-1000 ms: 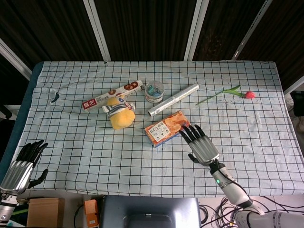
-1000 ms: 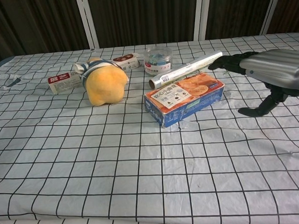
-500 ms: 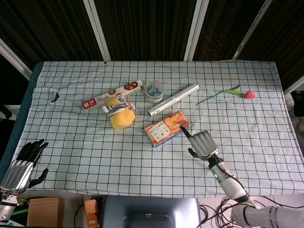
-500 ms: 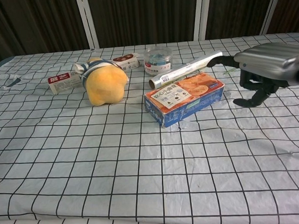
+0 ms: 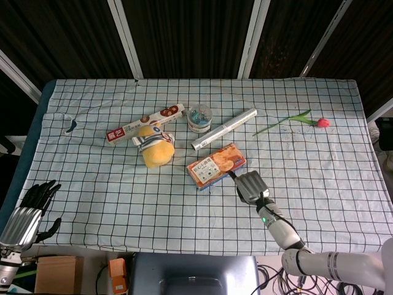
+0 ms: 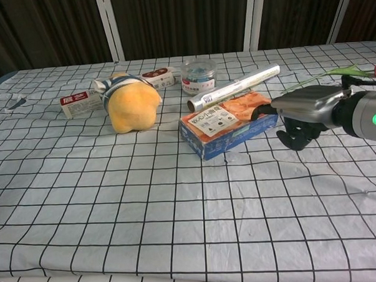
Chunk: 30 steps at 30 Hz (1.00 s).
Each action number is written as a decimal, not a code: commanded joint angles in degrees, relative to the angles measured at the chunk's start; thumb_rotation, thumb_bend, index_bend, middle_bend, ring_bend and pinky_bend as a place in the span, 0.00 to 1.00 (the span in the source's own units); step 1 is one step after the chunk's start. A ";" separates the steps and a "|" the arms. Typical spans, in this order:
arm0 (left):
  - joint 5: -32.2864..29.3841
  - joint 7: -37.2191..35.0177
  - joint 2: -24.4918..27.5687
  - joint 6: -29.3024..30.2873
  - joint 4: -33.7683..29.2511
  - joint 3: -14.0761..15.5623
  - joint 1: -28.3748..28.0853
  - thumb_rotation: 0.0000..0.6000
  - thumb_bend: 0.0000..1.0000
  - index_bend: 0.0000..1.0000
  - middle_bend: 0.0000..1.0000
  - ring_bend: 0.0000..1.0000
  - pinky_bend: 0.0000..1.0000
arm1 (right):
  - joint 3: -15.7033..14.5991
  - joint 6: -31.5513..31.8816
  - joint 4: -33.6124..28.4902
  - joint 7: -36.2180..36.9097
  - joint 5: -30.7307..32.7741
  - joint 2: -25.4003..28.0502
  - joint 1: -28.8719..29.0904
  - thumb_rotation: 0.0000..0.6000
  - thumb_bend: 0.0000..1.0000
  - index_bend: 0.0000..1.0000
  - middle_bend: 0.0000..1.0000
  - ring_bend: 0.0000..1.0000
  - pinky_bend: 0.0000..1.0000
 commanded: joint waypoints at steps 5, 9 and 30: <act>0.17 -0.06 -0.03 0.24 0.06 -0.02 0.04 1.00 0.40 0.00 0.00 0.00 0.00 | -1.11 1.97 -0.75 2.39 -3.04 0.11 0.43 1.00 0.66 0.13 1.00 1.00 1.00; 0.29 -0.09 0.00 0.20 0.04 0.05 0.01 1.00 0.40 0.00 0.00 0.00 0.00 | -1.72 2.95 -1.07 3.18 -4.04 0.11 0.47 1.00 0.66 0.12 1.00 1.00 1.00; 0.71 0.52 -0.18 2.31 0.01 0.16 1.16 1.00 0.40 0.00 0.00 0.00 0.00 | -16.54 29.06 -15.92 11.12 -30.79 14.01 -17.31 1.00 0.22 0.00 0.00 0.00 0.20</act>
